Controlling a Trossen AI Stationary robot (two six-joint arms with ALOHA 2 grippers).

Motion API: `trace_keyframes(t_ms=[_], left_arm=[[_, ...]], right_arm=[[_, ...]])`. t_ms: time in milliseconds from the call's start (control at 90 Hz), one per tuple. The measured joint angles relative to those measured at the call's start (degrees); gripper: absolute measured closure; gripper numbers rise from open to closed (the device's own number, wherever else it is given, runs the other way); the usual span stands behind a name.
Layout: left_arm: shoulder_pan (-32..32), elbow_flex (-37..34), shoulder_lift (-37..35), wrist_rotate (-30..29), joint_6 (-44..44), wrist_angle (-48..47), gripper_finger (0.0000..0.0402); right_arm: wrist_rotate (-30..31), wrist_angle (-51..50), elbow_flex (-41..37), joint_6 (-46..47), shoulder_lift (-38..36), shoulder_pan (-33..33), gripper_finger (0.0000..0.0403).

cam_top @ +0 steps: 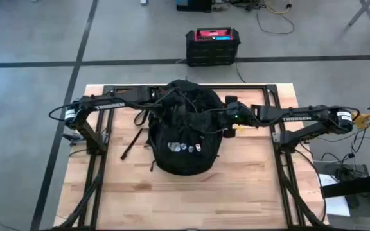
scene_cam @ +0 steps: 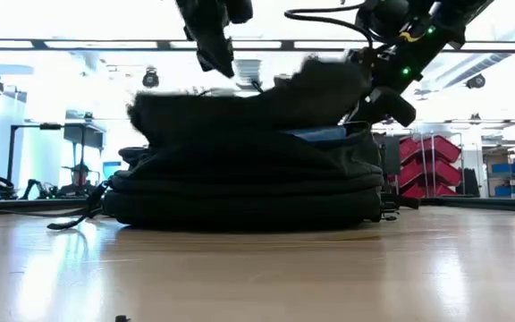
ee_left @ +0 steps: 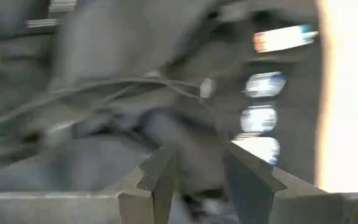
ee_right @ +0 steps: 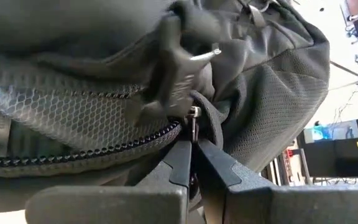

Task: Unpack backpack
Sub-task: Close the black backpack

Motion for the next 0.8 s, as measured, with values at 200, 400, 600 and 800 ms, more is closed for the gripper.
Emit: trace_keyframes(t_ms=[200,400,600,800], left_arm=[[-0.74,-0.24,0.37,0.16,0.72,2.05,0.0283],[2.92,-0.90,2.32,-11.94,7.39,25.52,0.0283],[9.90,-0.90,14.50,-11.08,10.40,34.49,0.0283],[14.10,-0.46,23.78,-13.13,8.74,32.13,0.0284]], right_arm=[[0.15,-0.51,0.00,-0.01,0.00,0.00,0.0403],[0.17,-0.41,0.00,0.49,0.00,0.03,0.0403],[0.44,-2.23,0.71,6.37,-0.23,1.81,0.0403],[0.80,-10.18,3.22,15.22,-0.33,5.12,0.0403]])
